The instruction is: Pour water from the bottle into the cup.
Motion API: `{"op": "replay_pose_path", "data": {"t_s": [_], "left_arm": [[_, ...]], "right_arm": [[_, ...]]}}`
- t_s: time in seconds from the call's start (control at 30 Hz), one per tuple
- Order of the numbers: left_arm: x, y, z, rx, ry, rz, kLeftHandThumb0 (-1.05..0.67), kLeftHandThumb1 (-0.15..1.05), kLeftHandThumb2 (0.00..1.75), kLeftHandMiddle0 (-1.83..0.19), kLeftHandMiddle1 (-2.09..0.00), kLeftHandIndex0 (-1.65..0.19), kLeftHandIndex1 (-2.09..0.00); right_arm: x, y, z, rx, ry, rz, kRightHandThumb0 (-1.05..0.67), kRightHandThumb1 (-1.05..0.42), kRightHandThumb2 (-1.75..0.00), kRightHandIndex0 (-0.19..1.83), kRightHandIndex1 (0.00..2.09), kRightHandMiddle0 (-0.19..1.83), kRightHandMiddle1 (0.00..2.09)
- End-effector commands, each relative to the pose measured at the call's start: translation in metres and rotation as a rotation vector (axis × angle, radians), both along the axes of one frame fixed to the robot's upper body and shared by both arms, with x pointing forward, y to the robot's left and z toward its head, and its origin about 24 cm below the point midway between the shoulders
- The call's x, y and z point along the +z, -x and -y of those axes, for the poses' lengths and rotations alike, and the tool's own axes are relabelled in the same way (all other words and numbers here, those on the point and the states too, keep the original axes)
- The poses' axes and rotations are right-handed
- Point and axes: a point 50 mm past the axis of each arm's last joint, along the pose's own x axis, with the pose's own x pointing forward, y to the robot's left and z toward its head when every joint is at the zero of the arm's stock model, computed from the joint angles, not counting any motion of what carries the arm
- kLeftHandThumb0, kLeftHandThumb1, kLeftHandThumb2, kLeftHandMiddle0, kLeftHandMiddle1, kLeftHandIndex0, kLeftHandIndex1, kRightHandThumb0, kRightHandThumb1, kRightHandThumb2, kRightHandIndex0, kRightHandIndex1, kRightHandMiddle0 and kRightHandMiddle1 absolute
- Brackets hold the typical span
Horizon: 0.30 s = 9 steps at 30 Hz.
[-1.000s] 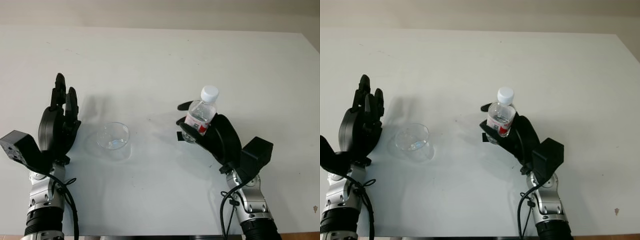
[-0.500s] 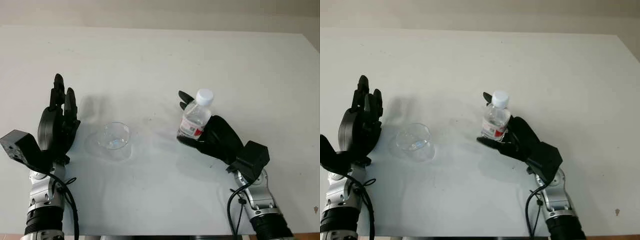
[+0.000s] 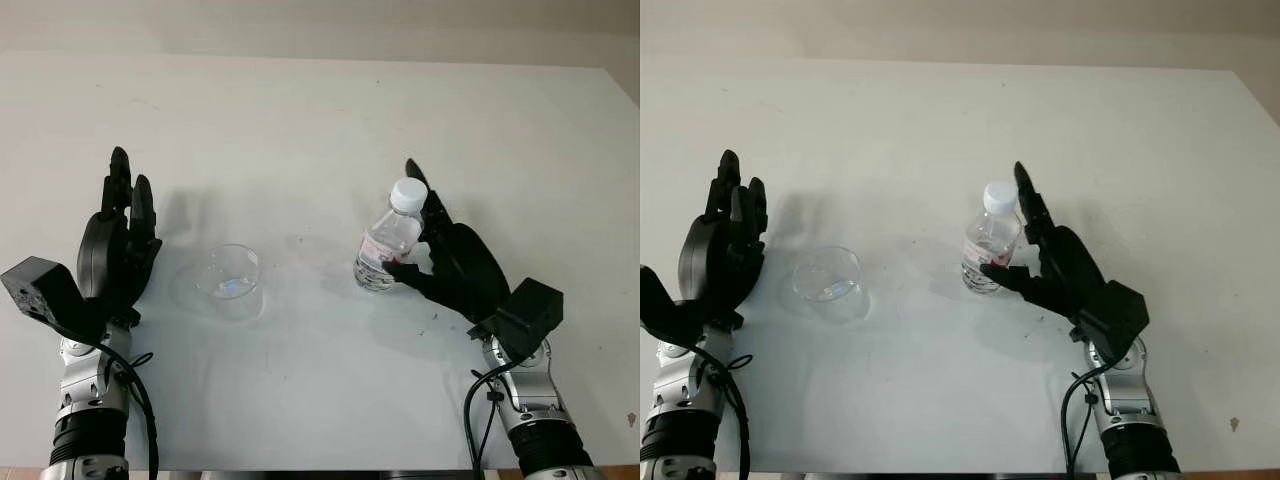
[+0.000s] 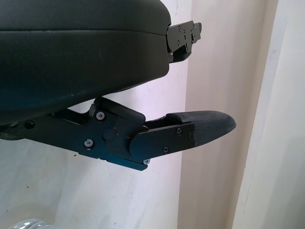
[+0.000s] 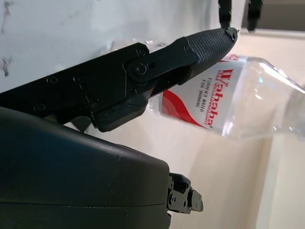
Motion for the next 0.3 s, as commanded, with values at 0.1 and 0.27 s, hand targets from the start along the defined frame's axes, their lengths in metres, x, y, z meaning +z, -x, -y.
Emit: {"op": "replay_pose_path", "data": {"t_s": [0.1,0.27], "left_arm": [[-0.0001,-0.0006,-0.0037,0.004,-0.004,-0.003,-0.75,1.05,0.54,0.19,-0.04,0.19,-0.03],[0.0009,0.0009,-0.0043,0.012,-0.013,0.000,-0.75,1.05,0.53,0.18,-0.05,0.18,-0.04]], "right_arm": [[-0.0025,0.0017,0.0028,-0.015,-0.028,0.004,-0.92,-0.98,-0.05,-0.19,0.00,-0.19,0.00],[-0.0020,0.0054,-0.0008,0.031,-0.023,-0.001,-0.90,-0.96,-0.05,-0.19,0.00,-0.19,0.00]]}}
